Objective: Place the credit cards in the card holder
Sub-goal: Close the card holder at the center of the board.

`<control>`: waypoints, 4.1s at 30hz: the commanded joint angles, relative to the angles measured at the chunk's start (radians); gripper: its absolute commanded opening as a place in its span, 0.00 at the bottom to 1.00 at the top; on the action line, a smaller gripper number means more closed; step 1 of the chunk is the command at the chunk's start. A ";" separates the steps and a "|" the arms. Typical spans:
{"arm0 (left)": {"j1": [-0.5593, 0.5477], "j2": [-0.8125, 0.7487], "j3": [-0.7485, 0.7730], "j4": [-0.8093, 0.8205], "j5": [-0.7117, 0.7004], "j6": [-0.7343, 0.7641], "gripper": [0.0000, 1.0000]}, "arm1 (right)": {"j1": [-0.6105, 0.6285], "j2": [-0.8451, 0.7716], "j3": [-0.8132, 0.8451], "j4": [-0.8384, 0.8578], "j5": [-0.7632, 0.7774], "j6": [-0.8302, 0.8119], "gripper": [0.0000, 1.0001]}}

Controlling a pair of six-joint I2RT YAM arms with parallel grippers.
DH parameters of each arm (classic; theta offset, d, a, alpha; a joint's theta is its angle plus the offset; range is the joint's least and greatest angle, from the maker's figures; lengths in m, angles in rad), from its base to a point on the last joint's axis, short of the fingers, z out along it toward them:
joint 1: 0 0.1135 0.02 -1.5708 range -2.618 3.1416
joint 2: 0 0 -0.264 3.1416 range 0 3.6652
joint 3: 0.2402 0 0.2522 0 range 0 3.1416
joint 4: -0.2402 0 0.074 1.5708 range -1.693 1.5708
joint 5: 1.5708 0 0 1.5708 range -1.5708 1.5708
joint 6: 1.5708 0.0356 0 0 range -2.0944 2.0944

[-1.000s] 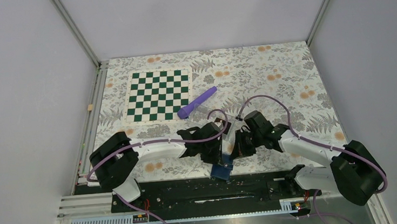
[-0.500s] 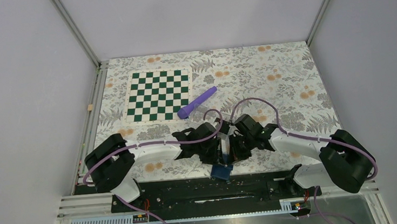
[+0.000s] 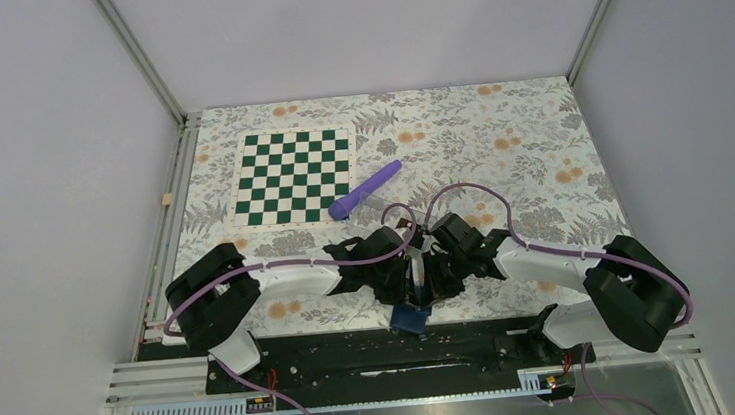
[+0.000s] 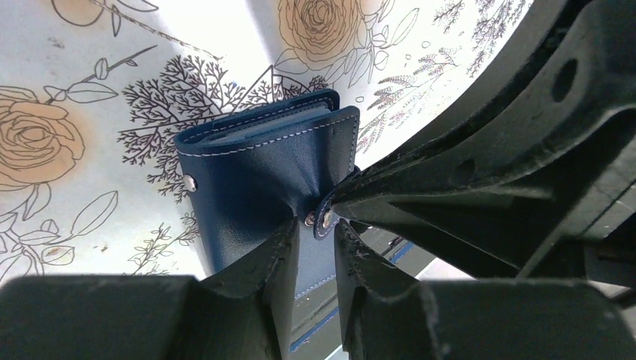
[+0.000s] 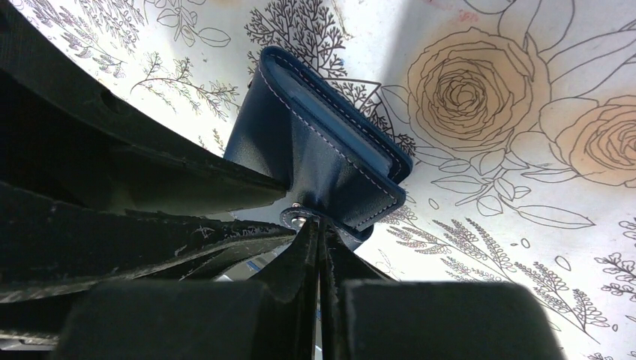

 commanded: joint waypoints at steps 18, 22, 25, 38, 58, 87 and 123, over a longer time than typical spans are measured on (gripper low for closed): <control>0.011 -0.010 0.031 -0.032 -0.023 0.020 0.00 | 0.014 -0.063 0.028 -0.006 0.049 -0.007 0.00; 0.010 -0.019 0.050 -0.062 -0.037 0.032 0.00 | 0.014 -0.087 0.031 -0.013 0.063 -0.006 0.00; 0.009 -0.016 0.064 -0.087 -0.043 0.045 0.00 | 0.014 -0.085 0.034 -0.014 0.066 -0.005 0.00; -0.001 -0.016 0.089 -0.112 -0.054 0.067 0.00 | 0.013 0.079 0.101 -0.034 0.102 -0.031 0.00; 0.000 -0.023 0.115 -0.139 -0.094 0.090 0.00 | 0.016 0.103 0.082 -0.040 0.103 -0.038 0.00; -0.013 0.017 0.116 -0.182 -0.085 0.094 0.00 | 0.021 0.104 0.087 -0.044 0.101 -0.039 0.00; -0.032 0.006 0.099 -0.231 -0.168 0.105 0.00 | 0.024 0.092 0.086 -0.044 0.095 -0.052 0.00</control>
